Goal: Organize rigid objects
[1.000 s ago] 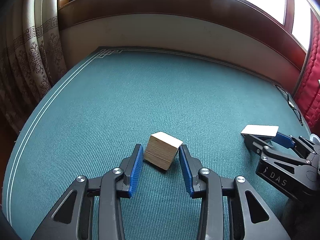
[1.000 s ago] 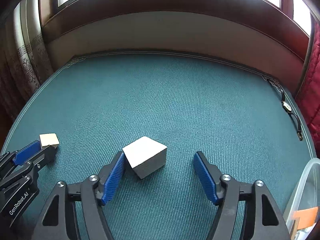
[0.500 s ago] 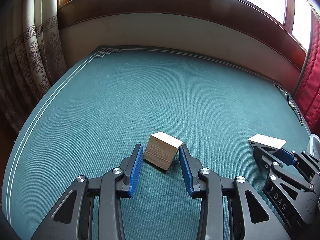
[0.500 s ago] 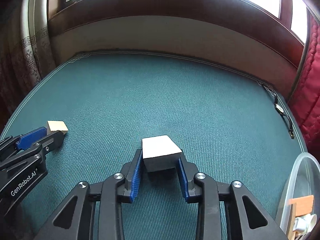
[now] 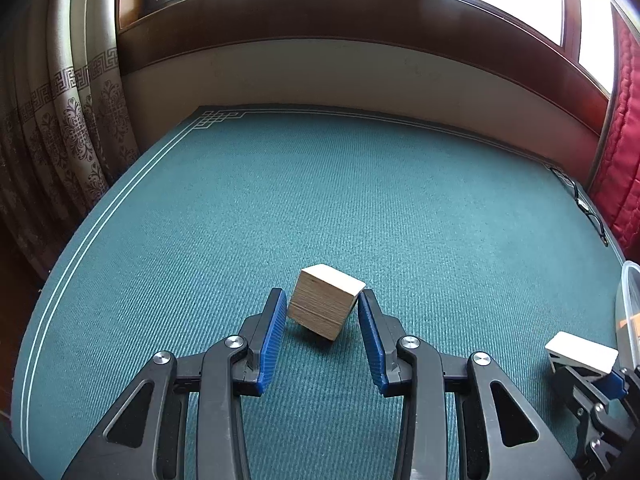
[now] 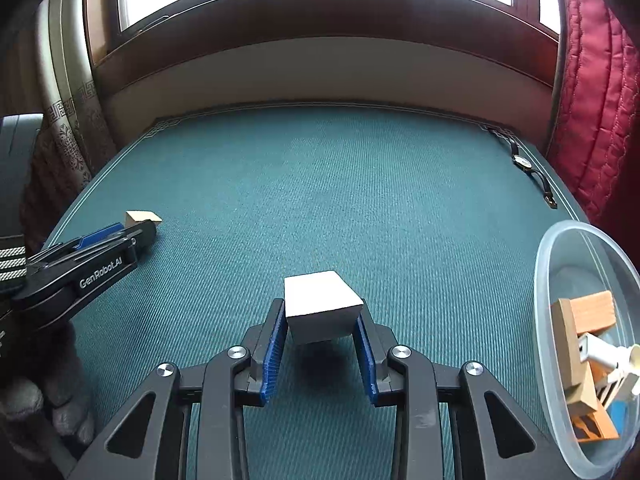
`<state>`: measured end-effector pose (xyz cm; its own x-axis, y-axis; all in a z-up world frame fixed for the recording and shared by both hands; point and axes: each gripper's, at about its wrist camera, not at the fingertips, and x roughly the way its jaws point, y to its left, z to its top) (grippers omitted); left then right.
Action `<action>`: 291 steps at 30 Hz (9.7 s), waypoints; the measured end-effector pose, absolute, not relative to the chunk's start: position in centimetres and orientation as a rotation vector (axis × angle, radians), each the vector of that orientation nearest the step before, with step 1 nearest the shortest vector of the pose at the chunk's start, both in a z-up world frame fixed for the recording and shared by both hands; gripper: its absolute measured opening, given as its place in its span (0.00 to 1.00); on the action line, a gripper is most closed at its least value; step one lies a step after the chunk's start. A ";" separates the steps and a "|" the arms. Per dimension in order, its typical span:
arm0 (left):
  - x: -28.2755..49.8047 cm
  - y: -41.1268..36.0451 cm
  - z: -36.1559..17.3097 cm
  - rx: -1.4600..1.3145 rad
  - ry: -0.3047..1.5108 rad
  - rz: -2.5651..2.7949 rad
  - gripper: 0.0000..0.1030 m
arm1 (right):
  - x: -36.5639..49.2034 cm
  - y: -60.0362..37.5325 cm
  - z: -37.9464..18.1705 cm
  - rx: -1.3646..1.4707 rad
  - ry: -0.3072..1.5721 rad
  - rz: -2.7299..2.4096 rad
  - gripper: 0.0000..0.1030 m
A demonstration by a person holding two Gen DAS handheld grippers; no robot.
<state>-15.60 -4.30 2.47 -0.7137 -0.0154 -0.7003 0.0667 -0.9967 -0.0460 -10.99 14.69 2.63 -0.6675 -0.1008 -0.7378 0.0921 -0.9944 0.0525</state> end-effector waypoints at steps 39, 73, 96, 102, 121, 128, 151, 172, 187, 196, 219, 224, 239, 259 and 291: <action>-9.2 5.3 4.7 1.187 -0.089 -3.114 0.37 | -2.3 21.5 4.8 1.155 -0.302 -2.893 0.33; -7.4 7.5 4.1 1.211 -0.191 -3.177 0.37 | 0.6 34.2 6.5 1.062 -0.619 -3.240 0.33; -7.7 7.6 3.9 1.239 -0.206 -3.171 0.37 | -4.3 36.8 5.2 1.173 -0.665 -3.202 0.40; -7.8 7.9 3.6 1.248 -0.217 -3.168 0.37 | -2.7 37.2 5.4 1.155 -0.702 -3.212 0.40; -7.8 8.0 4.0 1.288 -0.172 -3.170 0.37 | 4.5 35.2 5.6 1.004 -0.438 -3.412 0.71; -7.1 10.8 4.2 1.335 -0.201 -3.185 0.37 | 6.3 36.1 5.1 0.993 -0.453 -3.410 0.82; -6.5 14.9 6.8 1.325 -0.180 -3.212 0.37 | 8.7 38.9 2.0 1.055 -0.608 -3.237 0.86; -4.3 11.5 1.5 1.489 -0.285 -3.136 0.41 | 8.7 39.1 1.5 1.095 -0.648 -3.198 0.86; -6.4 13.0 1.4 1.456 -0.305 -3.150 0.37 | 8.5 39.1 1.4 1.107 -0.654 -3.187 0.86; -5.7 14.1 2.5 1.433 -0.251 -3.163 0.34 | 8.4 39.1 1.4 1.110 -0.657 -3.185 0.86; -4.5 25.6 7.1 1.399 -0.375 -3.441 0.34 | 8.3 39.3 1.2 1.115 -0.688 -3.166 0.86; -5.0 26.0 6.7 1.451 -0.313 -3.415 0.41 | 8.3 39.2 1.2 1.116 -0.689 -3.167 0.86; -4.1 22.7 5.7 1.347 -0.308 -3.304 0.65 | 8.2 39.2 1.0 1.125 -0.684 -3.170 0.86; -2.0 19.7 6.1 1.225 -0.352 -3.229 0.75 | 8.7 39.1 1.5 1.142 -0.653 -3.208 0.92; -0.2 17.7 7.4 1.064 -0.354 -3.218 0.95 | 7.5 35.5 4.5 1.157 -0.314 -3.263 0.99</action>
